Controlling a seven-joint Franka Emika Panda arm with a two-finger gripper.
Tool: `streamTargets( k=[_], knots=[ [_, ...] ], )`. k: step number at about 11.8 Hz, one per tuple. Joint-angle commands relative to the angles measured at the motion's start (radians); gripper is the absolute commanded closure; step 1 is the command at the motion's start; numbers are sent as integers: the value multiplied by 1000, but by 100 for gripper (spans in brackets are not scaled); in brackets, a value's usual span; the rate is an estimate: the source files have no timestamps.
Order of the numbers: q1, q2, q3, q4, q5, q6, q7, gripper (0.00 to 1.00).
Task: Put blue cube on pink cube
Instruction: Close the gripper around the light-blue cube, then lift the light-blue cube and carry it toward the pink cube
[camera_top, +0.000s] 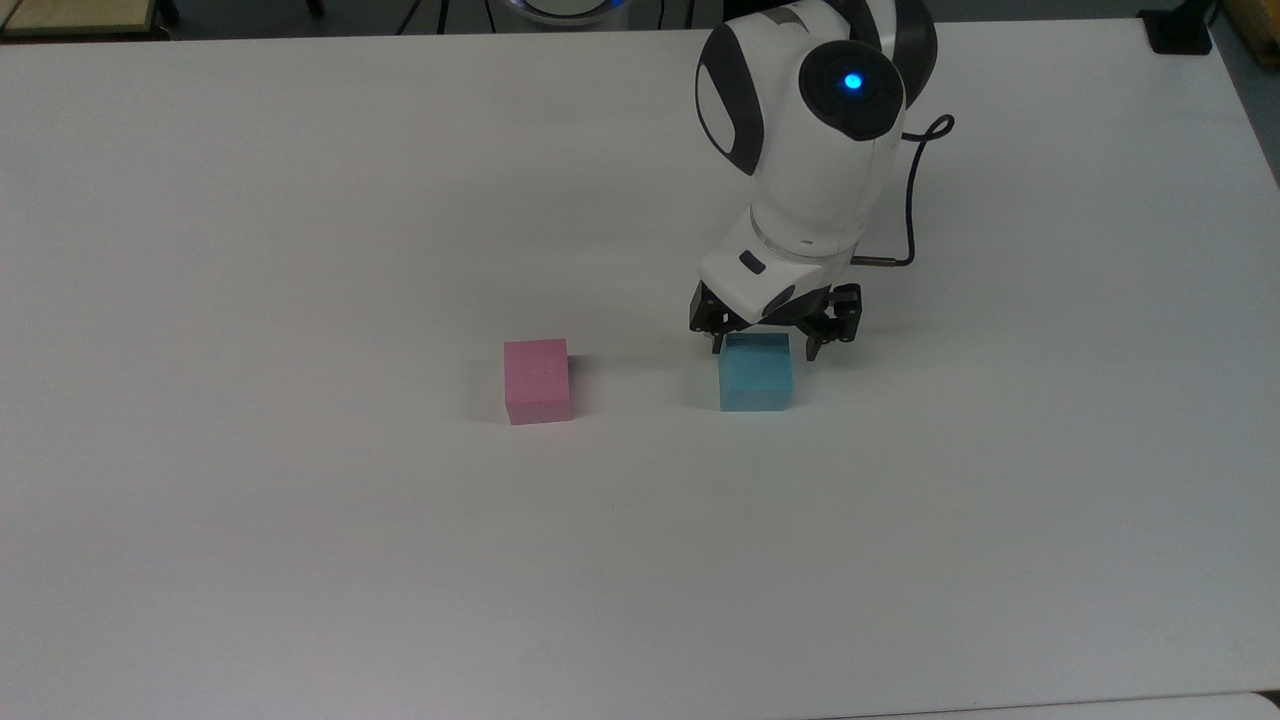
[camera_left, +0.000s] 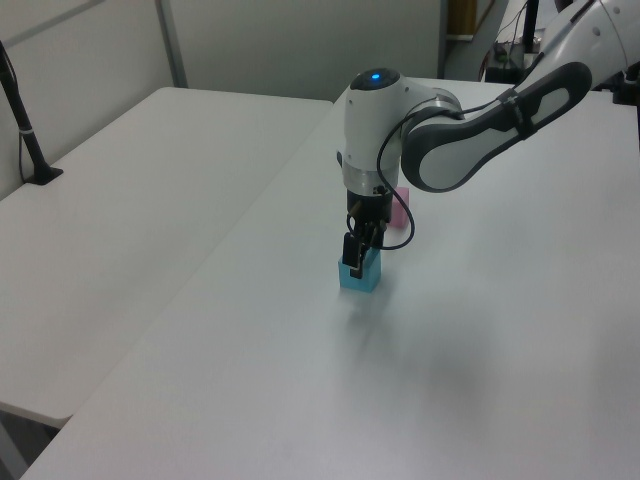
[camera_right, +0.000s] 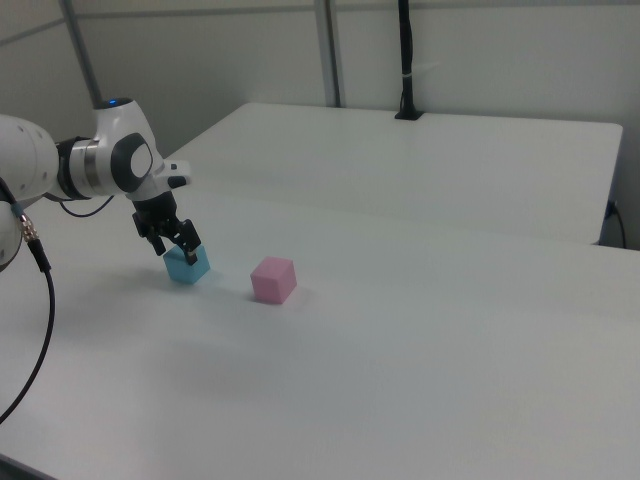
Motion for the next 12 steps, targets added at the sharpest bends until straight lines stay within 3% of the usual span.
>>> streamTargets(
  k=[1, 2, 3, 6, 12],
  knots=[
    [10, 28, -4, 9, -48, 16, 27, 14],
    [9, 28, -4, 9, -45, 16, 30, 49],
    [6, 27, -4, 9, -44, 15, 33, 68],
    [-1, 10, -4, 34, -44, 6, 30, 69],
    [-69, -174, -3, 22, -25, -148, -48, 68]
  ],
)
